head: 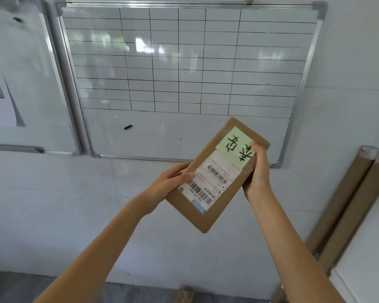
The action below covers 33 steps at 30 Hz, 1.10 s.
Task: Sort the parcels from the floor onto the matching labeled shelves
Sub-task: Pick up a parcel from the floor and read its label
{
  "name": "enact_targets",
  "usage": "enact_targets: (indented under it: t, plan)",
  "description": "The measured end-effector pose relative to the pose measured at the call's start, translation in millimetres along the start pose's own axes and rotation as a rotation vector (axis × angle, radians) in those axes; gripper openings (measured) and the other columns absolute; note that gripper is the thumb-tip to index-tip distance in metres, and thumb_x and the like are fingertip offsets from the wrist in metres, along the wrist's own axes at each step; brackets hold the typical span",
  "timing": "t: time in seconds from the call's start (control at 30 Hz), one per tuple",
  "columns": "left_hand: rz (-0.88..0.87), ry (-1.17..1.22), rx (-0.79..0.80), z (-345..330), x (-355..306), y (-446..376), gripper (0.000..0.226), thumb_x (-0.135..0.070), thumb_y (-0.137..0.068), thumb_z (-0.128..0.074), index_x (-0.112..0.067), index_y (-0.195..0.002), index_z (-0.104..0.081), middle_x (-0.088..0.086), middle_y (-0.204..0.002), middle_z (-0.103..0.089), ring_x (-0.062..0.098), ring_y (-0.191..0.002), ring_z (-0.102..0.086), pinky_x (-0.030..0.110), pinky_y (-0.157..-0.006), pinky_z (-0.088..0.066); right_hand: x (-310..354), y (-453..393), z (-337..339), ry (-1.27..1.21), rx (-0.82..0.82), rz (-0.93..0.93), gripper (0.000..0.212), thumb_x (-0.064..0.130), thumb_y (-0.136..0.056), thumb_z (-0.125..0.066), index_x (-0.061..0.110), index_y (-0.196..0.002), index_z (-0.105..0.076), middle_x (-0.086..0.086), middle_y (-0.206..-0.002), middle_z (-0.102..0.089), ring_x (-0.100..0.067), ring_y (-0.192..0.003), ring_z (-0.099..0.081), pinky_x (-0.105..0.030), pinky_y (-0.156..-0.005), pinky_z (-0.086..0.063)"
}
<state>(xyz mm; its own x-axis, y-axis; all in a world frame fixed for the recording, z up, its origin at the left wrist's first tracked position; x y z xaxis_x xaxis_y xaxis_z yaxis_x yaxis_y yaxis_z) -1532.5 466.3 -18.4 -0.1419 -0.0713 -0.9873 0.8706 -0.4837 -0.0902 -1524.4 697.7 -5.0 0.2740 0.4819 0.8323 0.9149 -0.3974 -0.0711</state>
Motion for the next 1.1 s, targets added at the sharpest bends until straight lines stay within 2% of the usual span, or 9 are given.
enact_targets:
  t: [0.13,0.33,0.43,0.57,0.67,0.73,0.87,1.0,1.1]
  plan:
    - [0.071,0.071,-0.01,10.5,13.8,6.0,0.044,-0.047,-0.085,-0.063,-0.032,-0.127,-0.064,0.001,-0.124,-0.07,0.027,-0.122,-0.061,0.047,-0.109,-0.046,-9.3,2.6,4.8,-0.096,-0.078,0.017,0.036,0.039,-0.086,-0.063,0.014,-0.111,-0.071,-0.013,-0.116,-0.075,-0.026,-0.095,-0.071,-0.035,-0.077,-0.056]
    - [0.034,0.51,-0.267,-10.1,42.1,14.8,0.061,-0.04,-0.079,-0.074,-0.03,-0.135,-0.05,0.0,-0.125,-0.07,0.024,-0.114,-0.065,0.048,-0.099,-0.053,-26.3,9.7,-6.3,-0.24,-0.26,0.026,0.063,0.037,-0.085,-0.07,0.008,-0.137,-0.051,-0.013,-0.115,-0.074,-0.02,-0.086,-0.072,-0.028,-0.059,-0.058]
    - [0.055,0.549,-0.315,-19.5,48.2,17.1,0.052,-0.04,-0.084,-0.07,-0.037,-0.133,-0.051,-0.006,-0.122,-0.072,0.025,-0.119,-0.065,0.056,-0.105,-0.046,-33.9,13.2,-10.8,-0.227,-0.28,-0.022,0.064,0.037,-0.087,-0.072,0.013,-0.138,-0.042,-0.003,-0.102,-0.072,-0.018,-0.085,-0.07,-0.031,-0.065,-0.059]
    - [0.065,0.556,-0.325,3.9,38.0,16.2,0.043,-0.033,-0.091,-0.065,-0.031,-0.133,-0.056,-0.001,-0.124,-0.071,0.026,-0.12,-0.065,0.053,-0.101,-0.051,-37.6,15.4,-0.4,-0.06,-0.238,-0.128,0.062,0.041,-0.083,-0.074,0.013,-0.132,-0.05,-0.003,-0.105,-0.069,-0.018,-0.091,-0.066,-0.036,-0.078,-0.056]
    - [0.081,0.464,-0.289,29.6,28.7,17.1,0.042,-0.031,-0.093,-0.062,-0.029,-0.134,-0.057,0.001,-0.126,-0.07,0.024,-0.116,-0.067,0.045,-0.089,-0.059,-30.9,10.7,15.4,0.127,-0.092,-0.187,0.035,0.041,-0.087,-0.07,0.017,-0.111,-0.065,-0.003,-0.098,-0.067,-0.014,-0.079,-0.057,-0.033,-0.08,-0.048]
    - [0.112,0.409,-0.273,46.3,21.0,18.2,0.042,-0.03,-0.092,-0.062,-0.028,-0.134,-0.057,0.002,-0.125,-0.071,0.023,-0.11,-0.069,0.04,-0.083,-0.062,-23.5,8.6,24.9,0.23,0.052,-0.263,0.022,0.042,-0.088,-0.068,0.024,-0.101,-0.069,-0.003,-0.105,-0.07,-0.017,-0.089,-0.06,-0.037,-0.09,-0.047]
    - [0.176,0.306,-0.181,71.2,7.0,17.8,0.052,-0.035,-0.085,-0.069,-0.025,-0.134,-0.057,0.003,-0.125,-0.071,0.022,-0.106,-0.07,0.037,-0.082,-0.062,-11.6,8.3,32.6,0.288,0.23,-0.327,0.027,0.038,-0.091,-0.068,0.02,-0.11,-0.073,-0.004,-0.115,-0.076,-0.026,-0.107,-0.068,-0.042,-0.1,-0.05]
    - [0.217,0.235,-0.135,67.6,5.7,11.1,0.049,-0.038,-0.086,-0.066,-0.026,-0.133,-0.058,0.001,-0.122,-0.072,0.02,-0.103,-0.071,0.037,-0.085,-0.059,-14.0,15.1,26.9,0.244,0.152,-0.273,0.026,0.033,-0.094,-0.062,0.016,-0.109,-0.074,-0.011,-0.107,-0.079,-0.024,-0.09,-0.076,-0.043,-0.09,-0.057]
    - [0.205,0.252,-0.176,63.1,8.4,5.2,0.044,-0.036,-0.09,-0.063,-0.024,-0.132,-0.059,0.002,-0.119,-0.074,0.02,-0.101,-0.072,0.041,-0.09,-0.057,-21.9,16.3,28.3,0.219,0.096,-0.257,0.031,0.033,-0.092,-0.063,0.013,-0.115,-0.072,-0.013,-0.11,-0.078,-0.032,-0.101,-0.073,-0.05,-0.097,-0.055]
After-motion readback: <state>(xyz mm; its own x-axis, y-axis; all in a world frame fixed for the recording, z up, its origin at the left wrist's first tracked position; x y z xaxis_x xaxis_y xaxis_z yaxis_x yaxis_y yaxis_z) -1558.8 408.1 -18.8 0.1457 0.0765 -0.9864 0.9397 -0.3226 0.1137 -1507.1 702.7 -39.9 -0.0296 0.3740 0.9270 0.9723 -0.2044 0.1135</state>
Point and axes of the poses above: each hand's wrist, its own y-axis away from the middle knuckle, its own z-axis out of the back of the hand, x = y × z, the point moved 1 cm from there along -y, towards the middle knuckle
